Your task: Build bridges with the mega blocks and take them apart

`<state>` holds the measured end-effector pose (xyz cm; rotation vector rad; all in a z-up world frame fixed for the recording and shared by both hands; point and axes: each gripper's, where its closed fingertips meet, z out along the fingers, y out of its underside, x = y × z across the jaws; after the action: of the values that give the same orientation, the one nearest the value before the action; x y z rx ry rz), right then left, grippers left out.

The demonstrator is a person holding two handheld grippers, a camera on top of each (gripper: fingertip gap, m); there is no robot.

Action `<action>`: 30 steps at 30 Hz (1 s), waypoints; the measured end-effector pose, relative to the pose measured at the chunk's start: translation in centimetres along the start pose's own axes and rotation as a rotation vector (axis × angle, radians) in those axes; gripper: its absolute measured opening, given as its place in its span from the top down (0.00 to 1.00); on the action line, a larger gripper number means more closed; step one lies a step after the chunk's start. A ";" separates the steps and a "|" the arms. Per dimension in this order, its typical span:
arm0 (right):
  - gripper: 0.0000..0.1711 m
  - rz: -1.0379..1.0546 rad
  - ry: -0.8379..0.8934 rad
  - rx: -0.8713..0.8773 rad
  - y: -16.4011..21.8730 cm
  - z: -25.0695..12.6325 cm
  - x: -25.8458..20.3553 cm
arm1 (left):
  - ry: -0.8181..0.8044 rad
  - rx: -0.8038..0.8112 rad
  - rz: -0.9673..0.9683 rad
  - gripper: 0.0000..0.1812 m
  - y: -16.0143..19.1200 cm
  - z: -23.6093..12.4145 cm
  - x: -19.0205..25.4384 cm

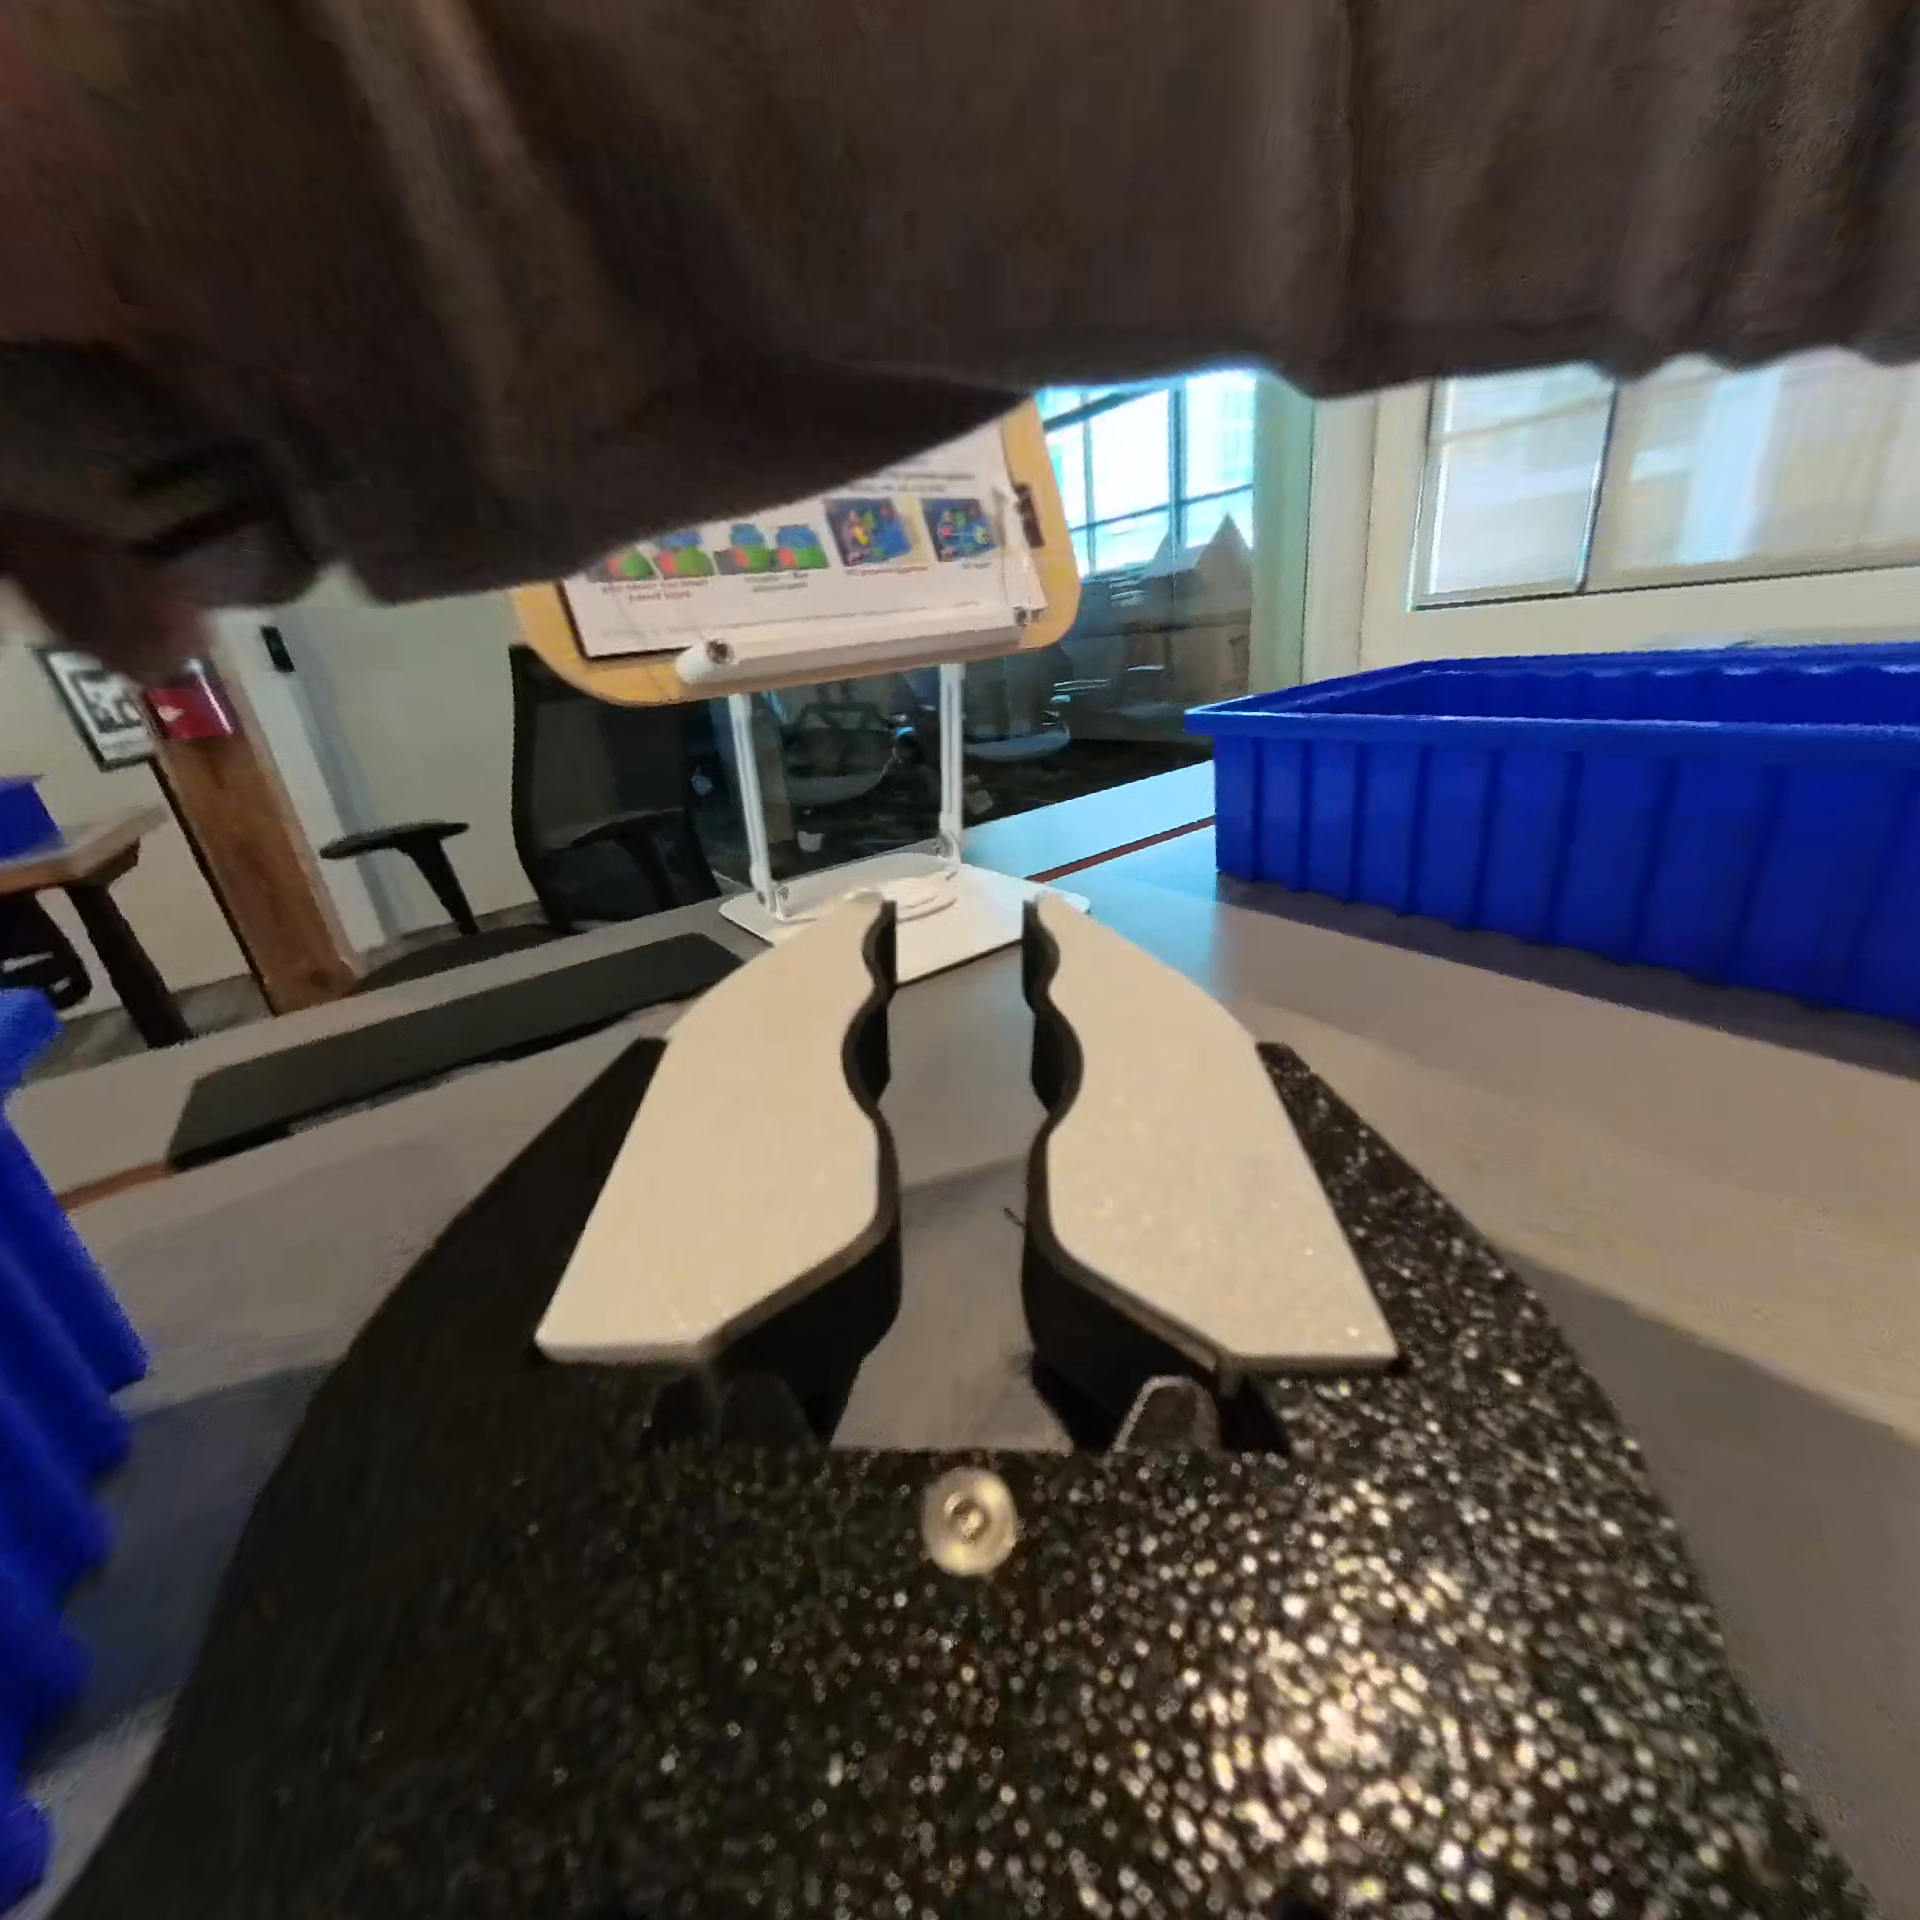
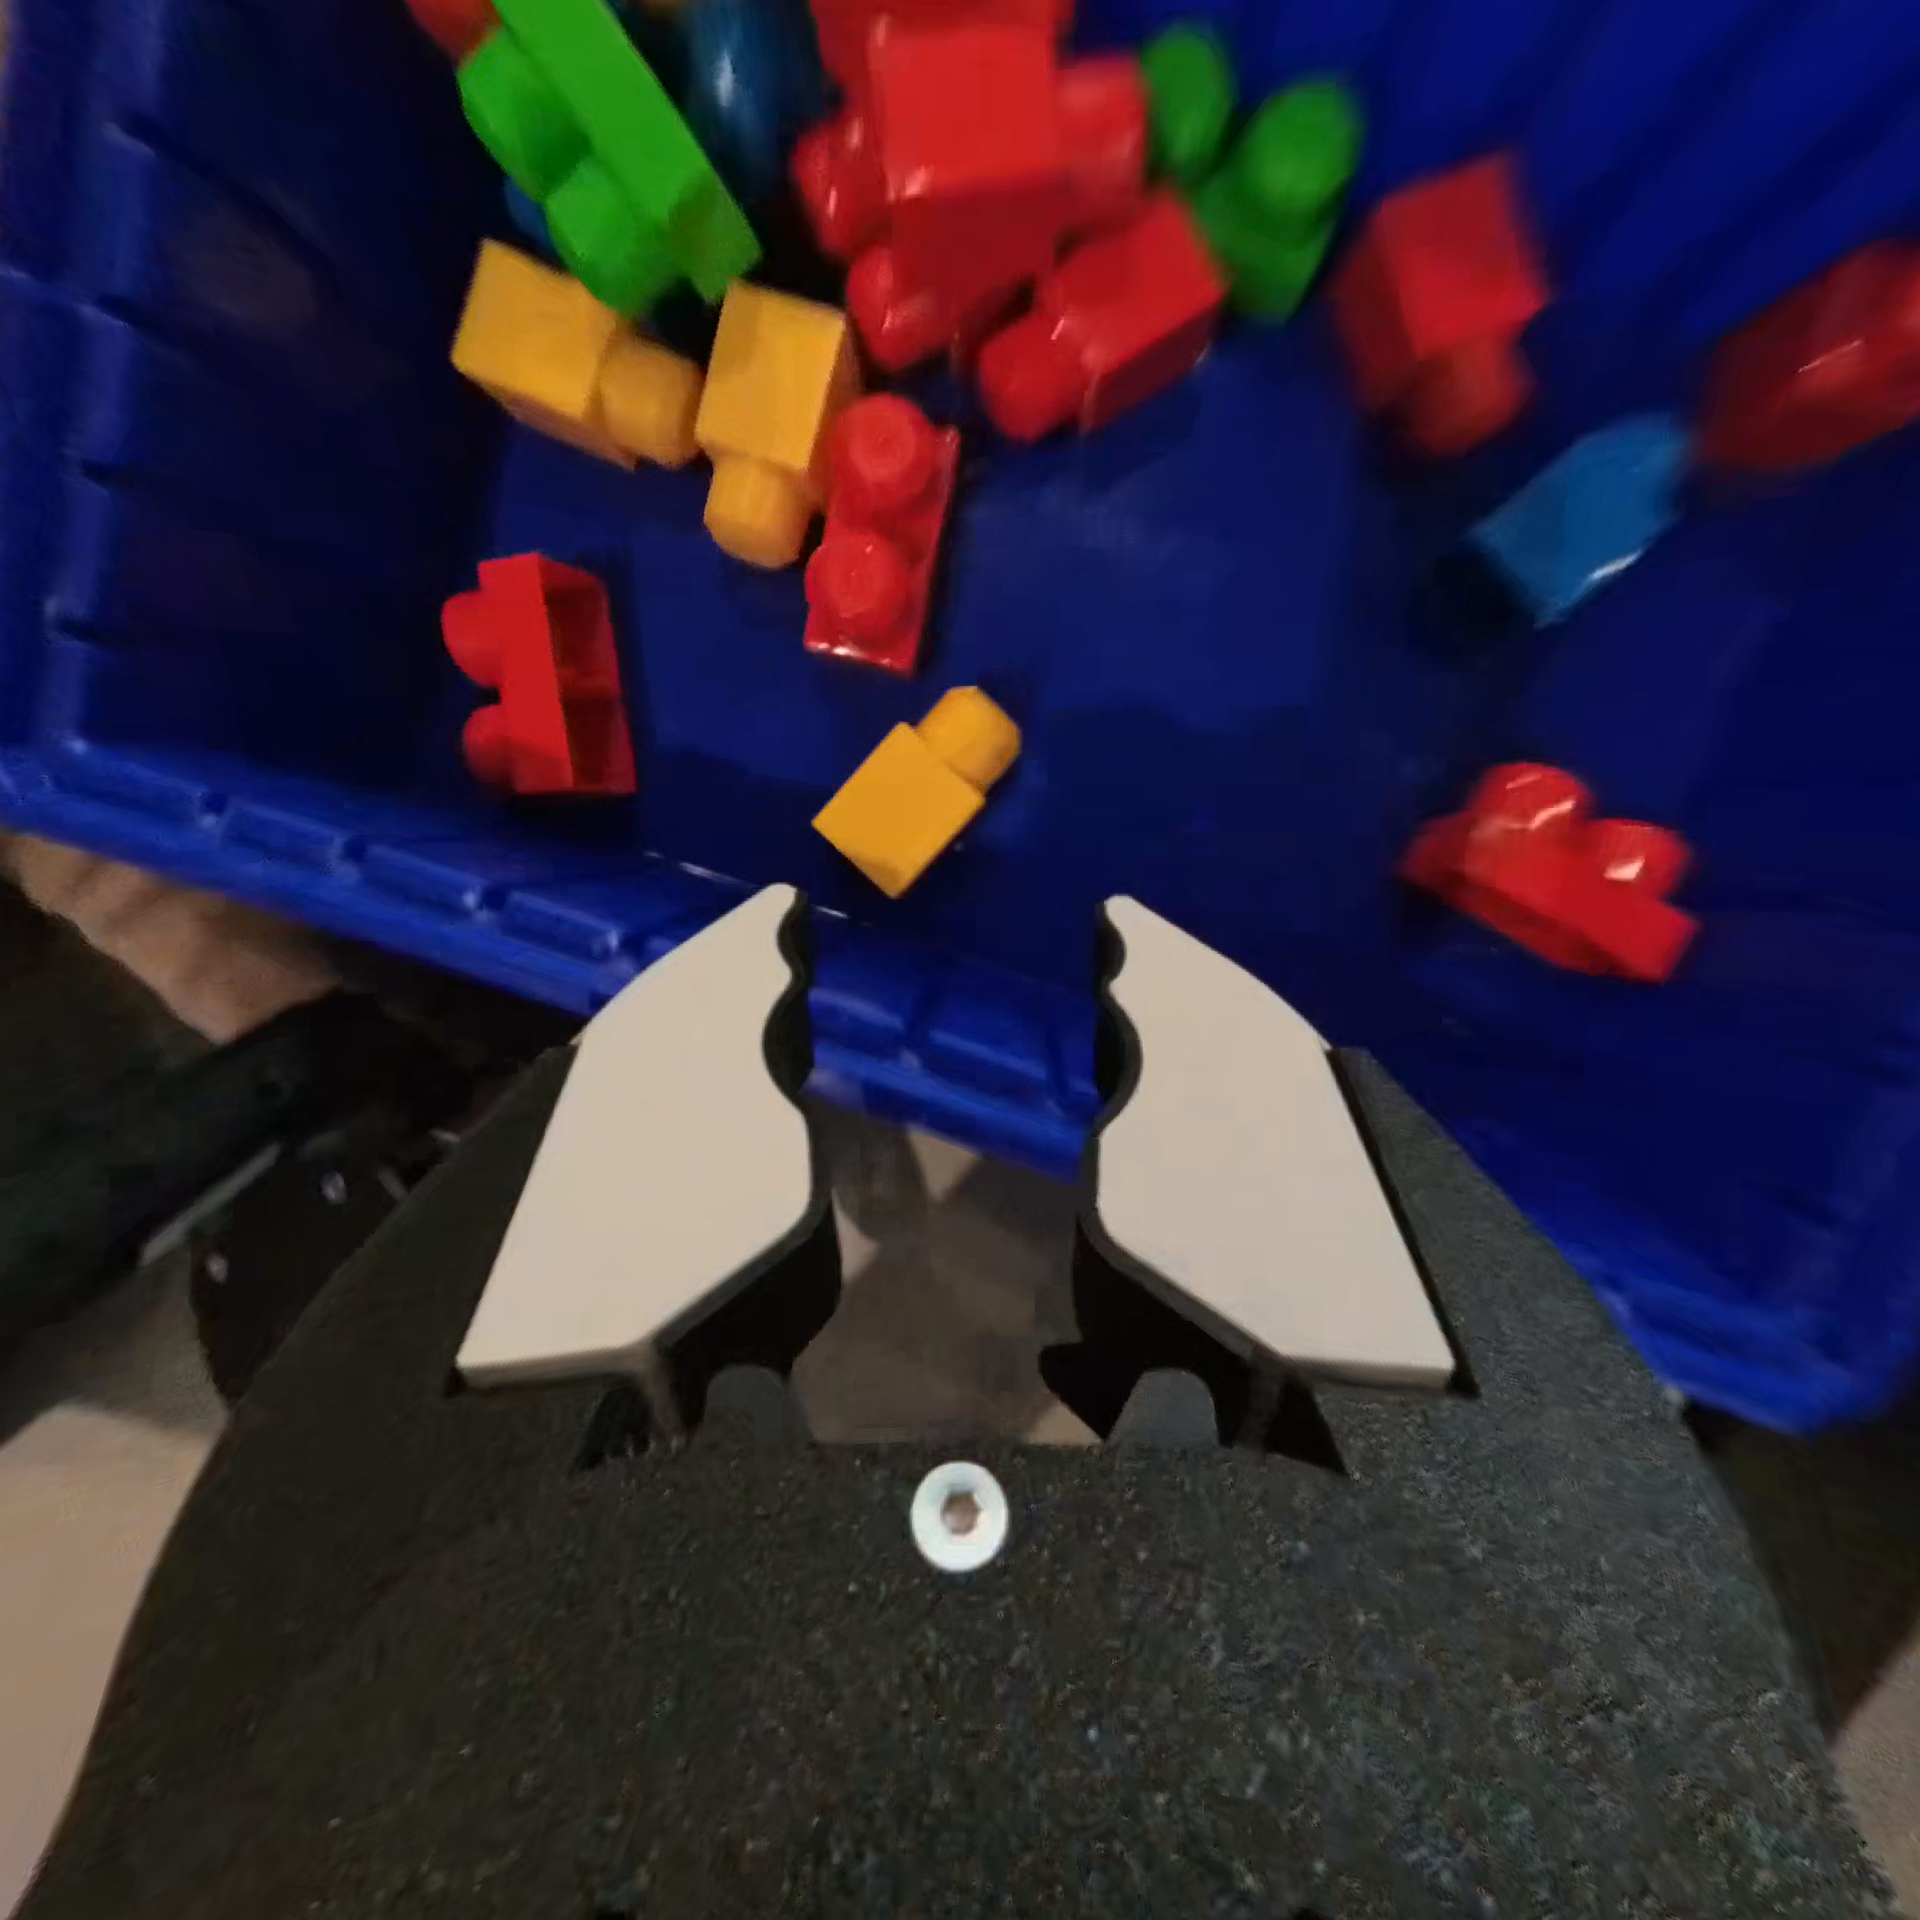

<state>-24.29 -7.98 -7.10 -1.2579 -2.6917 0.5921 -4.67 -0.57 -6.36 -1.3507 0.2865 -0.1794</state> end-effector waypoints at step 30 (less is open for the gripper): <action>0.76 0.394 0.590 1.025 17.6 -14.9 -6.5 | -0.143 -0.002 -0.099 0.88 0.2 -0.9 -3.5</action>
<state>-3.62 1.81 0.07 -1.3021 -1.3198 1.1846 -8.27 -0.37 -6.39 -1.3737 0.0998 -0.1639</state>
